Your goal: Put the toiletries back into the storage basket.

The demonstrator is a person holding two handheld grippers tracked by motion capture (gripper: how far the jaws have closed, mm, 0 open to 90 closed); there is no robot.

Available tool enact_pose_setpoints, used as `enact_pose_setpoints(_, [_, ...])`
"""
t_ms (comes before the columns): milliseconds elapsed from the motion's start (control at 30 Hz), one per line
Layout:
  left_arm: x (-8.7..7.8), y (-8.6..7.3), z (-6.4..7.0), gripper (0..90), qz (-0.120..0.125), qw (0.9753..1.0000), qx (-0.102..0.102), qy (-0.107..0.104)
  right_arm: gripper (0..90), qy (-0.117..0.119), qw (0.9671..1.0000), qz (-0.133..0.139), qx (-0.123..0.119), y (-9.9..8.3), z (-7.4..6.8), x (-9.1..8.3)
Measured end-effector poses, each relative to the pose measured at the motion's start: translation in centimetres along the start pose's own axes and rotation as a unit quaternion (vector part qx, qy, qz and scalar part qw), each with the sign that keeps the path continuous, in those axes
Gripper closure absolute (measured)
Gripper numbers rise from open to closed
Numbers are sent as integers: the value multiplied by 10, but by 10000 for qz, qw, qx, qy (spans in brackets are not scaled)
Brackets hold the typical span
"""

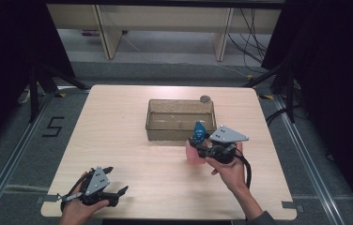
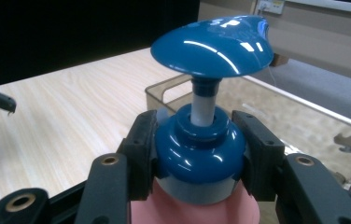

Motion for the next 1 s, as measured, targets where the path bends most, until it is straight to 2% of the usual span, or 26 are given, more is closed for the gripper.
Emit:
enact_pose_setpoints(67, [0, 0, -1, 150, -42, 10000, 47, 21, 539, -101, 9999, 87, -63, 7, 6, 0])
enact_pose_setpoints(133, [0, 0, -1, 150, -55, 10000, 68, 20, 539, -97, 9999, 75, 19, 11, 9, 0])
enact_pose_setpoints(233, [0, -1, -1, 149, -59, 10000, 60, 15, 539, -159, 9998, 94, -55, 16, 14, 0])
enact_pose_setpoints(267, [0, -1, -1, 150, -52, 10000, 32, 14, 539, -152, 9999, 69, 41, 20, 16, 0])
enact_pose_setpoints(333, [0, -1, -1, 149, -38, 10000, 15, 8, 539, -182, 9998, 30, 8, 25, 22, -1])
enact_pose_setpoints(367, [0, -1, -1, 150, -38, 10000, 15, 8, 539, -177, 9998, 49, 103, 27, 23, 0])
enact_pose_setpoints(433, [0, -1, -2, 150, -57, 10000, 39, 13, 539, -164, 9999, 47, 27, 29, 26, 0])
enact_pose_setpoints(500, [0, -1, -1, 150, -64, 10000, 35, 28, 539, -230, 9997, 32, 113, 34, 29, 0])
enact_pose_setpoints(600, [0, -1, -2, 150, -75, 10000, 35, 33, 539, -284, 9996, 41, 72, 40, 36, 0])
enact_pose_setpoints(633, [0, -1, -2, 150, -75, 10000, 33, 34, 539, -389, 9992, 88, -25, 44, 40, 0])
enact_pose_setpoints(733, [0, -1, -2, 150, -65, 10000, 39, 20, 539, -393, 9991, 18, 132, 48, 43, 0])
enact_pose_setpoints(767, [0, -1, -2, 150, -65, 10000, 39, 20, 539, -393, 9991, 18, 132, 48, 43, 0])
enact_pose_setpoints(800, [0, -1, -1, 150, -45, 10000, 30, 10, 539, -465, 9988, 128, -32, 50, 49, 2])
enact_pose_setpoints(833, [0, -1, -1, 149, -45, 10000, 30, 10, 539, -465, 9988, 128, -32, 50, 49, 2])
enact_pose_setpoints(867, [0, 0, -1, 149, -39, 10000, 24, 9, 539, -467, 9988, 67, 117, 50, 49, 2])
enact_pose_setpoints(1000, [0, -1, -2, 150, -57, 10000, 42, 16, 539, -510, 9986, 92, 127, 49, 56, 4])
Point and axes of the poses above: each handheld gripper's, and its own axes: x roughly forward along the jaws, y roughly out of its top, z roughly to its right, the point moved 4 cm from there along x, roughly forward along the jaws, and after that the axes turned 1 degree about x, right-handed, at the moved point
